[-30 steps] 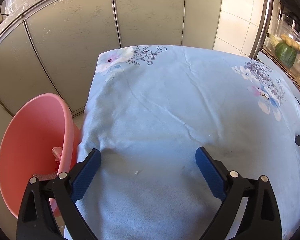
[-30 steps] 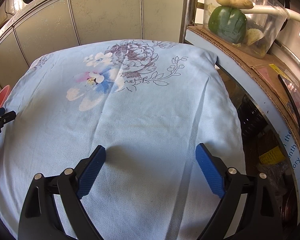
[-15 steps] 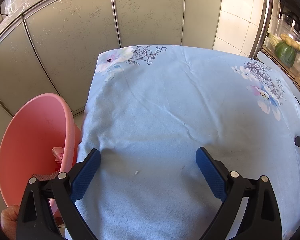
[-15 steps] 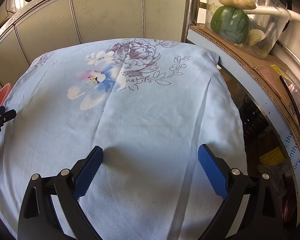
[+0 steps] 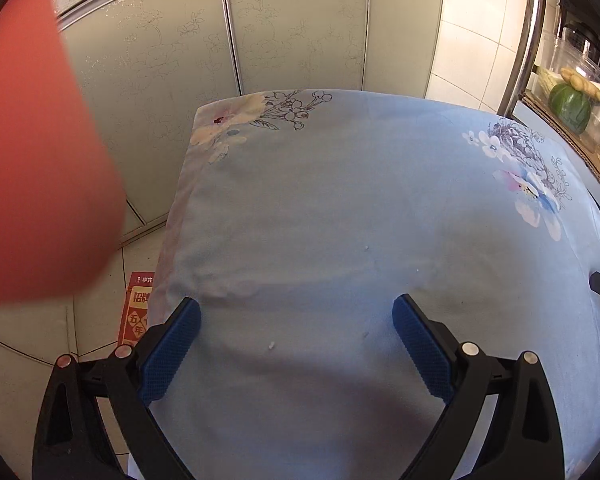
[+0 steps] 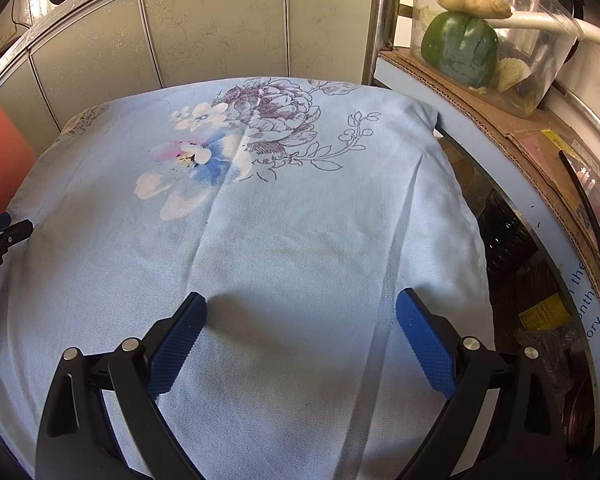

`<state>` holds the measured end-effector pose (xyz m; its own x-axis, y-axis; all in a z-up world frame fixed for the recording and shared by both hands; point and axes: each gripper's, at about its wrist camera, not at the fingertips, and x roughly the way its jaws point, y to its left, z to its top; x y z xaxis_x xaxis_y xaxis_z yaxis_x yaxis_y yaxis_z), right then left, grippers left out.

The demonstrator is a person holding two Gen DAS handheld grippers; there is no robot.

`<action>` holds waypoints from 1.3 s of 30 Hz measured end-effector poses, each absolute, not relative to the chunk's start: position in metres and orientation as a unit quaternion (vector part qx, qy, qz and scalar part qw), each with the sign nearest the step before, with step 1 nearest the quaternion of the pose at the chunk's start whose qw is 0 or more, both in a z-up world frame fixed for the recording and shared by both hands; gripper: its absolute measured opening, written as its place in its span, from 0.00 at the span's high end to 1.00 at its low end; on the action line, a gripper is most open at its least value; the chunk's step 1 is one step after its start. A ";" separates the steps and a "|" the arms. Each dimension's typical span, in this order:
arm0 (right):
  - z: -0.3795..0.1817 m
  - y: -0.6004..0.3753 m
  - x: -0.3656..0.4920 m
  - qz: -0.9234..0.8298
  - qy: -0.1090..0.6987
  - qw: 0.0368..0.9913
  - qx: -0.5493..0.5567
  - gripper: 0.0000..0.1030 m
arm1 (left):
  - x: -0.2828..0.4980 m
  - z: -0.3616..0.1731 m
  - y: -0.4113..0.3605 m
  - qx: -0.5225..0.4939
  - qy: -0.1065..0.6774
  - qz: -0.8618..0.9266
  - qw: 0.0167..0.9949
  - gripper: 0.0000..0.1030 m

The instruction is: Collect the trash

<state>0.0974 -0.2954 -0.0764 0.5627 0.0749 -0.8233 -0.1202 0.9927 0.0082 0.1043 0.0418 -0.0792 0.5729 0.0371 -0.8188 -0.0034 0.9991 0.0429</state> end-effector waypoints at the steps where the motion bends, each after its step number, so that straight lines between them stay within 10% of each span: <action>1: -0.076 -0.295 0.098 0.055 0.464 0.884 -0.024 0.07 | 0.104 -0.079 0.042 0.018 0.462 0.011 0.887 0.08; 39: -0.072 -0.298 0.098 0.060 0.464 0.884 -0.016 0.07 | 0.104 -0.079 0.044 0.018 0.462 0.011 0.887 0.08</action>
